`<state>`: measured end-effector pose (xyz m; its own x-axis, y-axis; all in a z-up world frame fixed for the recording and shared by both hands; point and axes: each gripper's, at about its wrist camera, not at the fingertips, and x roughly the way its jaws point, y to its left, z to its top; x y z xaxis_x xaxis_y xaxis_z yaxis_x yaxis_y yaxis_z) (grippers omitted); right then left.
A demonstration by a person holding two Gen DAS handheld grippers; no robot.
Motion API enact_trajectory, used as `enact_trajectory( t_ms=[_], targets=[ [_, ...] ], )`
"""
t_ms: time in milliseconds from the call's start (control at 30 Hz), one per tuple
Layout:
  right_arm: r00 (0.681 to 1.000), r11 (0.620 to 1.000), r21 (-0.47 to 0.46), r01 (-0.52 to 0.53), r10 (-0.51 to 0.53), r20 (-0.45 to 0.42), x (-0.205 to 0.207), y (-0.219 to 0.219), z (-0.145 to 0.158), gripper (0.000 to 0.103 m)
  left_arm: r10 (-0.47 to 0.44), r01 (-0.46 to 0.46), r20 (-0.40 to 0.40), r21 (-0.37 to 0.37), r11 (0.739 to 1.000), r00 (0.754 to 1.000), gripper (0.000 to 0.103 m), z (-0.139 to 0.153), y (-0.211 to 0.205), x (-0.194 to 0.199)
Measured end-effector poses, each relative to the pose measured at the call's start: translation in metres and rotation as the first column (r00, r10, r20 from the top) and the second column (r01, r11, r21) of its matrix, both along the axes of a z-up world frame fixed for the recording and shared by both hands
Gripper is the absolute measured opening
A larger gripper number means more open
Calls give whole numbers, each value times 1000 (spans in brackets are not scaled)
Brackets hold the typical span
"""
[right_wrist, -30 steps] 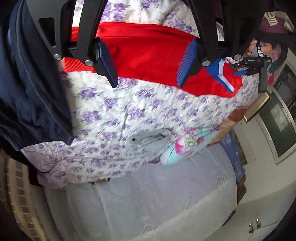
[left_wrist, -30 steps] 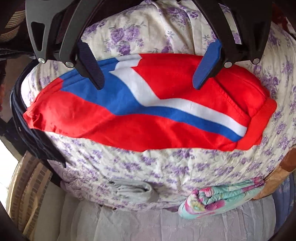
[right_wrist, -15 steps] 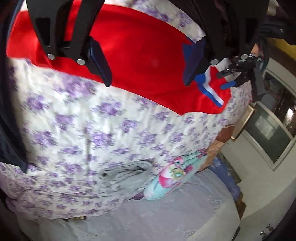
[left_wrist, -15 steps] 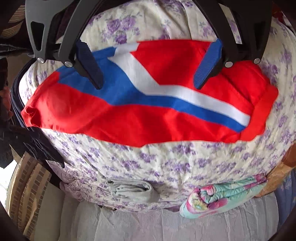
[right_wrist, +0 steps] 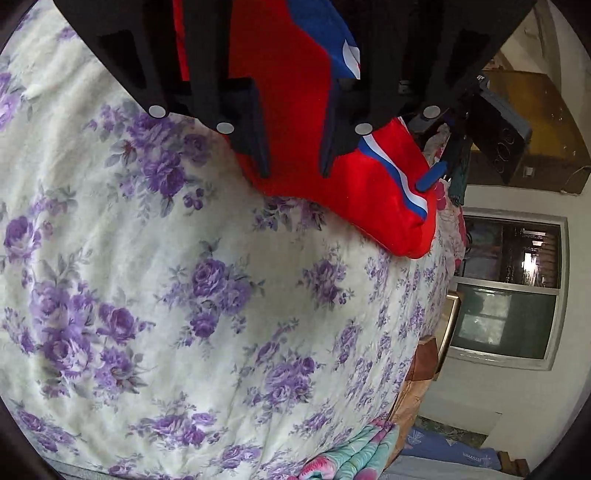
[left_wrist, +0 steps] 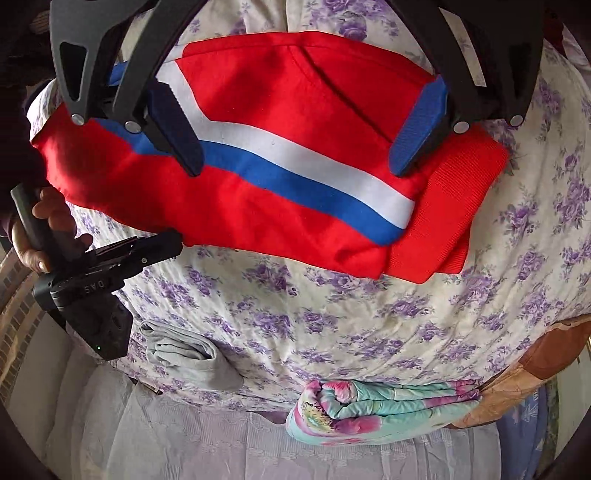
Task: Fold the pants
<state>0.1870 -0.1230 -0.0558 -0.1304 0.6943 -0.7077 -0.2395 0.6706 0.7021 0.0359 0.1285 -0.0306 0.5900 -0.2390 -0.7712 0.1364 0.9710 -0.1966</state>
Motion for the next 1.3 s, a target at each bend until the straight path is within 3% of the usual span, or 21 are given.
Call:
enact_trajectory(
  t_ms=[33, 100, 233, 433, 600, 633, 667, 700, 733, 867, 1000, 1067, 1133, 1167, 1200, 1300],
  targets=[
    [1000, 1000, -20, -3, 3, 20, 1, -3, 6, 32, -3, 3, 2, -9, 1000, 1000, 98, 1, 1, 0],
    [998, 999, -46, 13, -10, 62, 2, -11, 14, 49, -7, 7, 14, 5, 1000, 1000, 98, 2, -1, 1],
    [999, 998, -52, -32, 33, 21, 6, -14, 4, 49, -20, 20, 28, 23, 1000, 999, 98, 3, -8, 5],
    [986, 984, 77, -162, 165, -35, -4, 11, 6, 49, -13, 13, 3, 15, 1000, 1000, 98, -6, -7, 13],
    [987, 984, 112, -138, 145, -65, 10, 22, -8, 49, -16, 16, -2, 24, 1000, 1000, 98, -8, -9, 13],
    [992, 987, 107, -117, 122, -43, 11, 22, -10, 47, -16, 17, -2, 24, 1000, 1000, 98, -8, -9, 12],
    [995, 989, 109, -99, 101, -17, 11, 21, -10, 37, -16, 16, -1, 22, 1000, 1000, 98, -8, -8, 12],
    [996, 991, 106, -84, 82, 18, 10, 19, -9, 19, -14, 14, 1, 22, 1000, 1000, 98, -8, -8, 12],
    [997, 993, 100, -66, 60, 55, 10, 18, -9, 10, -10, 10, 2, 21, 1000, 1000, 98, -9, -7, 12],
    [999, 993, 116, 32, -37, 36, 15, -3, -21, 5, 10, -10, -8, -27, 1000, 1000, 97, -21, 5, 14],
    [998, 997, 79, 2, -6, 58, 17, -2, -12, 6, 4, -5, 12, 46, 999, 1000, 98, -22, -5, 9],
    [996, 997, 80, -12, 5, 92, 16, -3, 3, 6, -1, 0, 12, 44, 999, 1000, 98, -22, -4, 9],
    [976, 1000, 1, 31, -31, 215, 11, -13, 27, 22, 2, -2, 8, 31, 1000, 1000, 98, -20, -1, 10],
    [961, 996, -2, 87, -83, 264, 9, -26, 39, 47, 1, -1, 5, 19, 1000, 1000, 98, -19, 1, 11],
    [945, 989, 22, 148, -148, 292, 5, -42, 50, 53, 2, -2, 2, 11, 1000, 1000, 98, -19, 3, 11],
    [932, 981, 54, 187, -194, 306, -27, -69, 68, 53, 13, -13, 3, 3, 1000, 1000, 98, -17, 3, 10]
  ],
)
